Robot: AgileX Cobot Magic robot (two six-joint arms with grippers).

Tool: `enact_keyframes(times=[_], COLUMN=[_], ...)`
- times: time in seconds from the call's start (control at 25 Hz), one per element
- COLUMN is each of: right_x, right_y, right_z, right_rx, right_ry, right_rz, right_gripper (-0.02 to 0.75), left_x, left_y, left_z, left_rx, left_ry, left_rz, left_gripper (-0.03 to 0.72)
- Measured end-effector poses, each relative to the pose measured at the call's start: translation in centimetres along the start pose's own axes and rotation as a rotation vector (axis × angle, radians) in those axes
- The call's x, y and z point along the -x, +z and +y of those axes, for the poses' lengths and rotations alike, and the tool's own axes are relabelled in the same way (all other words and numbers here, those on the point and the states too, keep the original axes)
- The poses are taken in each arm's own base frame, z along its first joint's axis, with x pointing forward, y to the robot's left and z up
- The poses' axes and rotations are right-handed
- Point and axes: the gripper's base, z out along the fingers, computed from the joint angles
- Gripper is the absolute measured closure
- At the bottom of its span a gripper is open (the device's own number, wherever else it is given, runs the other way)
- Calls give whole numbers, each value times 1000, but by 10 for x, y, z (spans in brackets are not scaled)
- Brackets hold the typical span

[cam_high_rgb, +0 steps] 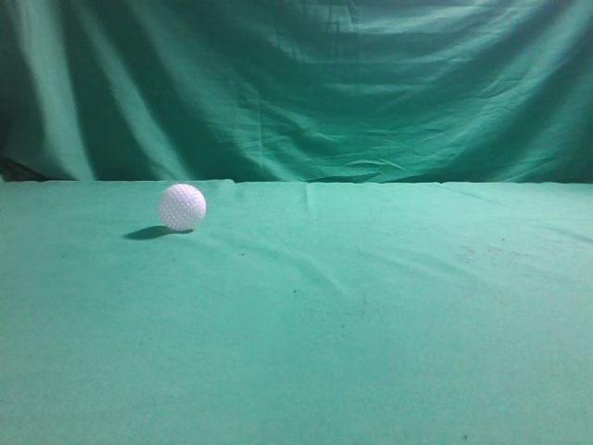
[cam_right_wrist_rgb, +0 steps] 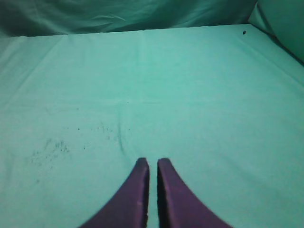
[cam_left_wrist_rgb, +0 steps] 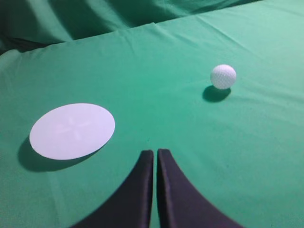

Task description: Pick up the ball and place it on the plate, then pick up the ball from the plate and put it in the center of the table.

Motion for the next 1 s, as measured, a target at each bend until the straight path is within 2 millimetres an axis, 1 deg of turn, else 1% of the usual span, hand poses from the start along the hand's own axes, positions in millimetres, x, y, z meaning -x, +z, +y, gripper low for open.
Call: enact_keyframes(times=[0.16, 0.48, 1.0], right_x=[0, 0, 0], right_y=[0, 0, 0], right_z=[0, 0, 0], right_rx=[0, 0, 0], right_ry=[0, 0, 1], right_rz=[2, 2, 2], right_gripper=[675, 675, 675], left_x=[-3, -5, -6], left_y=[0, -1, -1], left_z=[0, 6, 6], left_rx=[-1, 64, 71], left_ry=[28, -25, -73], left_rz=[32, 63, 63], left_gripper=[688, 688, 688])
